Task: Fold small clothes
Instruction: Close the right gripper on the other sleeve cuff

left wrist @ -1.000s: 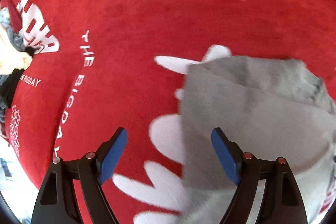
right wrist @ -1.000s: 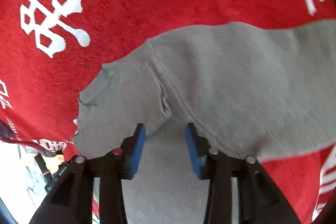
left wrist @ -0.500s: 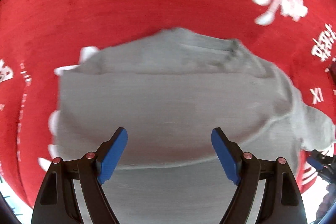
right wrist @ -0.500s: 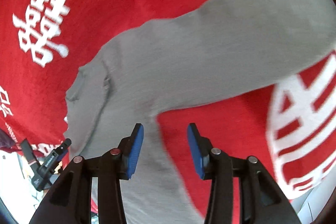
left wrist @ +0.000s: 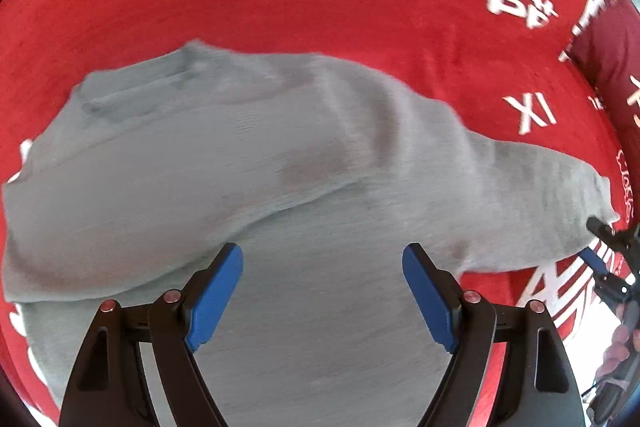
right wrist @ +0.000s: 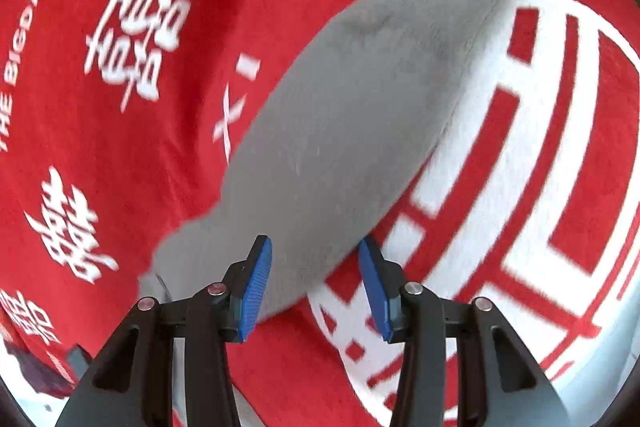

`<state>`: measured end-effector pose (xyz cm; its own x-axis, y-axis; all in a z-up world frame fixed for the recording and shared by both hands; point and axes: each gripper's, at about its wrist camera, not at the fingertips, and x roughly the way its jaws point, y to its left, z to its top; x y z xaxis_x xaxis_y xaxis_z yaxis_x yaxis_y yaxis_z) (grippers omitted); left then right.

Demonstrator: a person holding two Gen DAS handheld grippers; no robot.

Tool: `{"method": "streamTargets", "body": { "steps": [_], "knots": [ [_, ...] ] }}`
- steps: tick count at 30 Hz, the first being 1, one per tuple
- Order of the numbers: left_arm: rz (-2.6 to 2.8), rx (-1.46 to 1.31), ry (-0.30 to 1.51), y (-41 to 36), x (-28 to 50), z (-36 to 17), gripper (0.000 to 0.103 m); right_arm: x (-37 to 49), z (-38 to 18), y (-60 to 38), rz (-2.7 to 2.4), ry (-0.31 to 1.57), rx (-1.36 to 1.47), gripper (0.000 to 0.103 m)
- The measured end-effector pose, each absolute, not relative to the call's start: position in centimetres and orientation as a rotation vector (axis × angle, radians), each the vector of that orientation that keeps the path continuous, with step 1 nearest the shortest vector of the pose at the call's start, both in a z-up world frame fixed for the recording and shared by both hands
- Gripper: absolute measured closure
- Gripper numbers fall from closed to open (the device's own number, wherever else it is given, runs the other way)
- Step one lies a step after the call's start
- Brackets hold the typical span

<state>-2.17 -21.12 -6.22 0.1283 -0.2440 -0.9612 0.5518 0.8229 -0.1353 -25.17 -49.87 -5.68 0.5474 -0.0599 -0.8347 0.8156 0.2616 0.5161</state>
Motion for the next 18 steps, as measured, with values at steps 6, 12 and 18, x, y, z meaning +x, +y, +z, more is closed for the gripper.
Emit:
{"method": "streamTargets", "body": {
  "steps": [6, 12, 18],
  "knots": [
    [-0.614, 0.298, 1.324, -25.3, -2.9, -7.6, 0.020, -24.1, -6.1, -51.6, -0.643, 0.696, 1.231, 0.053],
    [-0.633, 0.415, 1.294, -27.0, -4.3, -8.8, 0.011, -24.3, -5.9, -52.4, -0.571, 0.661, 1.306, 0.091],
    [-0.683, 0.353, 1.312, -25.4, -3.7, -7.9, 0.011, -21.1, -3.2, -50.9, -0.378, 0.580, 1.316, 0.093]
  ]
}}
